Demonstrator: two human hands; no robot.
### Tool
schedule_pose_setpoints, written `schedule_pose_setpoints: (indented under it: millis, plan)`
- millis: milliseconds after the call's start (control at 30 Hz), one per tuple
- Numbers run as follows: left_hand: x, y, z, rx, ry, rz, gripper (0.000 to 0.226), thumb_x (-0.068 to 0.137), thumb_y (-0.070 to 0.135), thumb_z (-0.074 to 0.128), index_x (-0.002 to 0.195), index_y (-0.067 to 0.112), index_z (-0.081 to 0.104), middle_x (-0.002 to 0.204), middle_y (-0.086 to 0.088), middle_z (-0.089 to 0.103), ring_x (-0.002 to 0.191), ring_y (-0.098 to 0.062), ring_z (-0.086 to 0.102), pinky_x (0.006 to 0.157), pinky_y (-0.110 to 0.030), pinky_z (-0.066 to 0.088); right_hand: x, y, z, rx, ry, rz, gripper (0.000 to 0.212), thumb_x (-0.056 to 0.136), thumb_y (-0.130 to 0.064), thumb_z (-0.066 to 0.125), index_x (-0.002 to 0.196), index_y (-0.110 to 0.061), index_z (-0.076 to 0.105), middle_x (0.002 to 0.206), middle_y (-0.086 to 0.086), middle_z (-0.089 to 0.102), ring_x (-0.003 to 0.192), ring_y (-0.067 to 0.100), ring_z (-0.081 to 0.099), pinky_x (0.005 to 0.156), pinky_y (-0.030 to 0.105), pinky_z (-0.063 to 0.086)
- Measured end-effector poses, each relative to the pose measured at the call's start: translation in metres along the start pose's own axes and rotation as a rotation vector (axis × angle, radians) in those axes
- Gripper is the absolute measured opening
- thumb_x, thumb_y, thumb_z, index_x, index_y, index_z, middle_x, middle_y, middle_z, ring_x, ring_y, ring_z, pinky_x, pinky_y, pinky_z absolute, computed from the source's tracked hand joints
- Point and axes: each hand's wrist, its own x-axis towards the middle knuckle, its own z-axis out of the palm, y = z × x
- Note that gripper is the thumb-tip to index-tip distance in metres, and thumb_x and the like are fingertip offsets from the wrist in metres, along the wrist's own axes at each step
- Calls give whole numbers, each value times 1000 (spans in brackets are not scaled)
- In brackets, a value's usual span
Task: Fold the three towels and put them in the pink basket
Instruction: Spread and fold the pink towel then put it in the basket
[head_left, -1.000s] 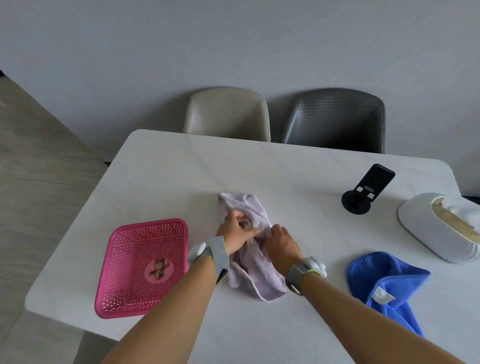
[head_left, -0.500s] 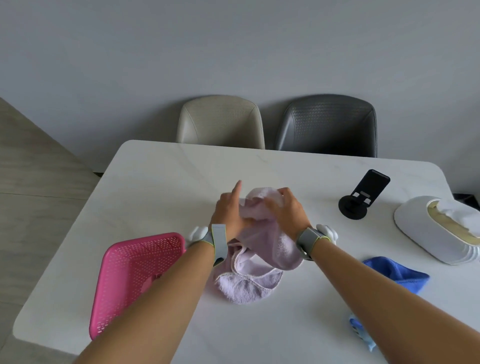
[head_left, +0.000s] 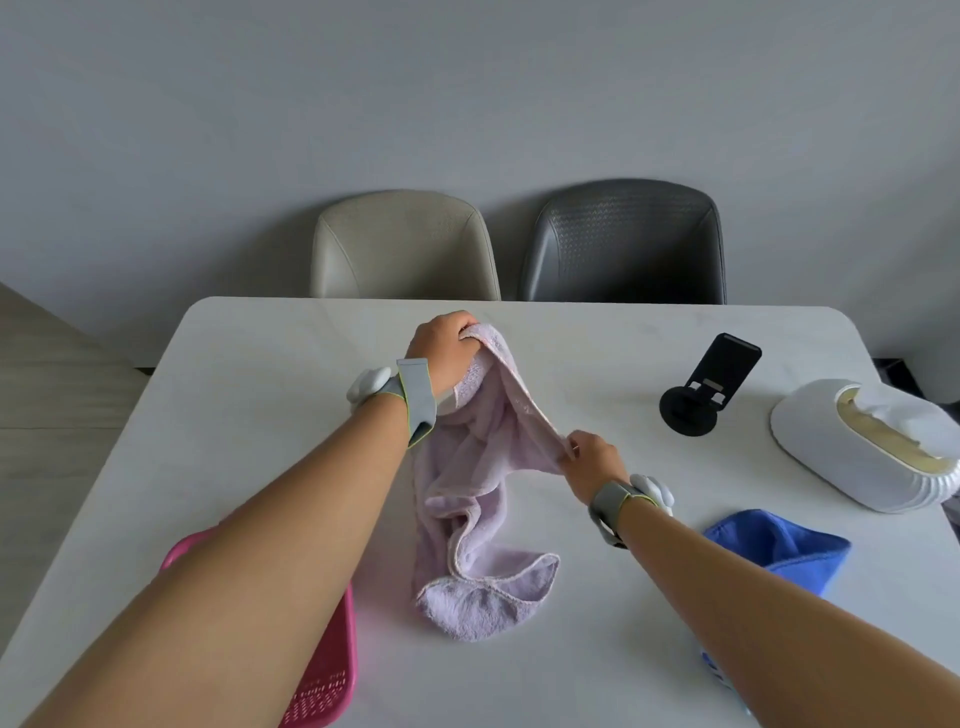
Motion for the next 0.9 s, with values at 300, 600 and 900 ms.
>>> schedule_pose_setpoints:
  millis: [300, 600, 900]
  plan:
    - [37, -49, 11, -77, 63, -205, 17, 92, 20, 59, 105, 19, 71, 107, 1, 73, 98, -22, 65, 74, -22, 39, 90, -41, -52, 743, 313, 185, 26, 88, -7, 41, 99, -21, 60, 89, 12, 72, 77, 33, 73, 75, 52, 63]
    - [60, -85, 23, -216, 94, -339, 46, 89, 40, 69, 129, 19, 60, 110, -1, 69, 101, -21, 63, 87, -26, 45, 125, -77, -60, 546, 241, -20, 60, 102, -27, 54, 156, -25, 28, 157, 10, 37, 137, 28, 46, 114, 38, 36]
    - [-13, -112, 71, -67, -137, -704, 64, 81, 36, 75, 130, 11, 42, 133, -19, 50, 118, -40, 57, 98, -41, 48, 38, -36, 48, 134, -79, 307, 84, 86, -74, 52, 130, -2, 52, 131, 20, 60, 121, 37, 60, 95, 38, 46]
